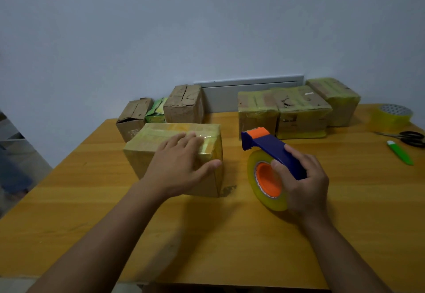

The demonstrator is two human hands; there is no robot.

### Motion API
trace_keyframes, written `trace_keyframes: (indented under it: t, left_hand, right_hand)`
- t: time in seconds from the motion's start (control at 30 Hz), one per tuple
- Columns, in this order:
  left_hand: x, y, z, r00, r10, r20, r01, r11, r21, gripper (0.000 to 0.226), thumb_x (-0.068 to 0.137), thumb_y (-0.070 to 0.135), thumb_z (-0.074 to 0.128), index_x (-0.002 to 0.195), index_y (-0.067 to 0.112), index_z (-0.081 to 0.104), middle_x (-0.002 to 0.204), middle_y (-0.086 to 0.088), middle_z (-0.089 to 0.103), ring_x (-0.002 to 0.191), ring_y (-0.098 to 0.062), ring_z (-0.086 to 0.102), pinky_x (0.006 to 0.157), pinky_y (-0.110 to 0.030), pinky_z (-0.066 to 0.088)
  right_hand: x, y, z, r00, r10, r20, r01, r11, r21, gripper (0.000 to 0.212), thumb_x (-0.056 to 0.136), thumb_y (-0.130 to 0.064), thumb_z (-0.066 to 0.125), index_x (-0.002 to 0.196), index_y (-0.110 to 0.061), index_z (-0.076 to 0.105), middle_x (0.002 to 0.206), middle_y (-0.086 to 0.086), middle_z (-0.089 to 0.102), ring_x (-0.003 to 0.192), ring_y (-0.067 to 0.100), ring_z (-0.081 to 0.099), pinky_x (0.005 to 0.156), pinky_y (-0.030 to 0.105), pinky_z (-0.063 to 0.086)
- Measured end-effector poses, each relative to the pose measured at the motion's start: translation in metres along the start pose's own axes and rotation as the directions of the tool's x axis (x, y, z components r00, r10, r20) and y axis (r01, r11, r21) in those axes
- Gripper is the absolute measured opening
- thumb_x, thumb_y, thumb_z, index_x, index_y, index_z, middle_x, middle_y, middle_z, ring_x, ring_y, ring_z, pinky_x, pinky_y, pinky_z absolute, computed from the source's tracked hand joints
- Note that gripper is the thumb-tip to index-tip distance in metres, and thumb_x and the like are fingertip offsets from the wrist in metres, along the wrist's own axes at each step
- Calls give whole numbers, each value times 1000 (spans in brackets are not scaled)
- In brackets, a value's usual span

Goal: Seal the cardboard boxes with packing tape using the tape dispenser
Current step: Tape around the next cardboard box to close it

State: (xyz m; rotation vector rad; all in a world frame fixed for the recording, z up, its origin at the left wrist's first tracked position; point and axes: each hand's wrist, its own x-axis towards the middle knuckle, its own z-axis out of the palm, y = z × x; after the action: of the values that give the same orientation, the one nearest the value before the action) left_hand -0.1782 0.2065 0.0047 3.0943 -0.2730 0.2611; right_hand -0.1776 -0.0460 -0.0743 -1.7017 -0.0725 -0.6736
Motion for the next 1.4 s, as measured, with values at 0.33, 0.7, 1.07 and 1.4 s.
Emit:
trace_keyframes:
  t: [0.33, 0.7, 1.07, 1.4]
  left_hand:
    - [-9, -5, -13, 991, 131, -38, -135, 976, -169, 46, 97, 43, 49, 140, 29, 41, 148, 11, 37, 116, -9, 45, 98, -27, 40]
    - [-24, -41, -17, 982, 115, -152, -175, 861, -477, 42, 98, 27, 53, 136, 41, 46, 141, 26, 41, 136, 5, 29, 108, -28, 35]
    - [-37, 9, -66, 965, 47, 258, 262, -174, -949, 35, 74, 27, 65, 93, -2, 65, 69, -10, 64, 55, -13, 59, 50, -19, 52]
    - [-25, -1, -75, 954, -200, 221, 254, 154, -955, 18, 96, 9, 52, 91, 0, 66, 64, -5, 61, 54, -9, 54, 51, -19, 48]
  right_hand:
    - [32, -33, -38, 958, -9, 288, -120, 897, 426, 35, 76, -15, 64, 104, -32, 76, 107, 3, 72, 98, 26, 67, 79, 35, 55]
    - [37, -71, -33, 835, -161, 527, -133, 868, 478, 42, 67, -28, 67, 107, -30, 75, 108, 8, 70, 92, 30, 67, 70, 31, 56]
    - [38, -88, -13, 808, -222, 545, -96, 864, 494, 41, 67, -28, 65, 106, -33, 75, 106, 1, 71, 93, 24, 67, 68, 28, 56]
    - [52, -86, -21, 738, -282, 613, 131, 951, 279, 44, 73, -38, 69, 116, -33, 68, 101, -11, 61, 93, 12, 59, 73, 22, 50]
